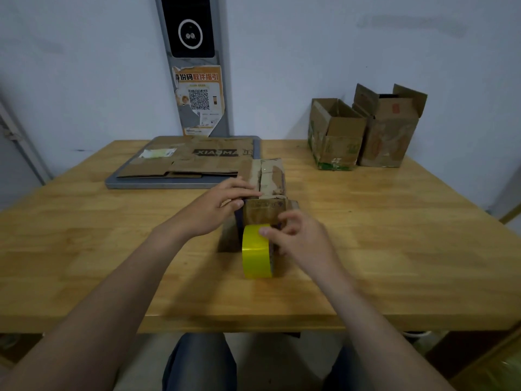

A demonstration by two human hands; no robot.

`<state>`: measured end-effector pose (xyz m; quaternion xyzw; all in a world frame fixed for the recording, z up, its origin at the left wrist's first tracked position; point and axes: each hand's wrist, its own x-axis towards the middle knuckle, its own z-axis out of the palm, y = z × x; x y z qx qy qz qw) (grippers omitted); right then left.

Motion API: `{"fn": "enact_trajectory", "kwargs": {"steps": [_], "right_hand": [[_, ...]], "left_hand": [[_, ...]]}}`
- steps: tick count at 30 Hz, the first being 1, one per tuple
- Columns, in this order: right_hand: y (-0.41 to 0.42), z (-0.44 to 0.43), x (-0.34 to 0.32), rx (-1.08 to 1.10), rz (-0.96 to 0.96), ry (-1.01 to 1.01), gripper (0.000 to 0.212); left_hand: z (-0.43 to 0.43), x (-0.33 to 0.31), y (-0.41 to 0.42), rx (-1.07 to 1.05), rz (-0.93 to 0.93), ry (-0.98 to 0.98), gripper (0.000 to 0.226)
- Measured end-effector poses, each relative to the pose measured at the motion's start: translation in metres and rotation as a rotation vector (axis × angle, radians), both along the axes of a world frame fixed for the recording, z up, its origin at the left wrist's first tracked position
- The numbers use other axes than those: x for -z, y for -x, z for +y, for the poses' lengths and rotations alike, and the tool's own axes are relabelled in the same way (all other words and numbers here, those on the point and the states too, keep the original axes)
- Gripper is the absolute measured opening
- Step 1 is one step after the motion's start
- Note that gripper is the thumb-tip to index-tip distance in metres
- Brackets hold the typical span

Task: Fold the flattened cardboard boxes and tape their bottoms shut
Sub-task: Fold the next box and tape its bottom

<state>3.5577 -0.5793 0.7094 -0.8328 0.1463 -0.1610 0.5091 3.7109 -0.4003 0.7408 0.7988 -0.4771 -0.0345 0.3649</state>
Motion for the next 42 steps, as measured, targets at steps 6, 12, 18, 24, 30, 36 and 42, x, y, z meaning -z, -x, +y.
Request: {"fn": "enact_trajectory", "kwargs": {"steps": [6,12,18,24,30,36,42], "right_hand": [[-0.047,-0.030,-0.057,-0.023,-0.331,0.542,0.036],[-0.090,-0.028,-0.038,-0.330,0.039,0.710,0.054],[-0.097,-0.026,-0.022,-0.214,-0.061,0.766,0.063],[-0.097,-0.028,-0.020,-0.231,-0.040,0.763,0.073],[-0.098,-0.028,-0.017,-0.217,-0.076,0.753,0.070],[-0.094,-0.029,-0.016,-0.212,-0.104,0.771,0.074],[-0.091,-0.027,-0.014,-0.206,-0.106,0.802,0.080]], "left_hand": [[0.001,0.005,-0.007,-0.070,0.076,0.161,0.030],[0.001,0.003,-0.008,-0.431,-0.031,0.184,0.031],[-0.011,0.022,0.032,-0.628,0.448,0.049,0.039],[-0.035,0.020,0.073,-0.432,0.968,0.377,0.029],[-0.038,0.005,0.075,-0.389,0.912,0.223,0.013],[-0.027,0.009,0.069,-0.348,0.988,0.022,0.031],[-0.027,0.008,0.064,-0.327,1.048,0.078,0.023]]}}
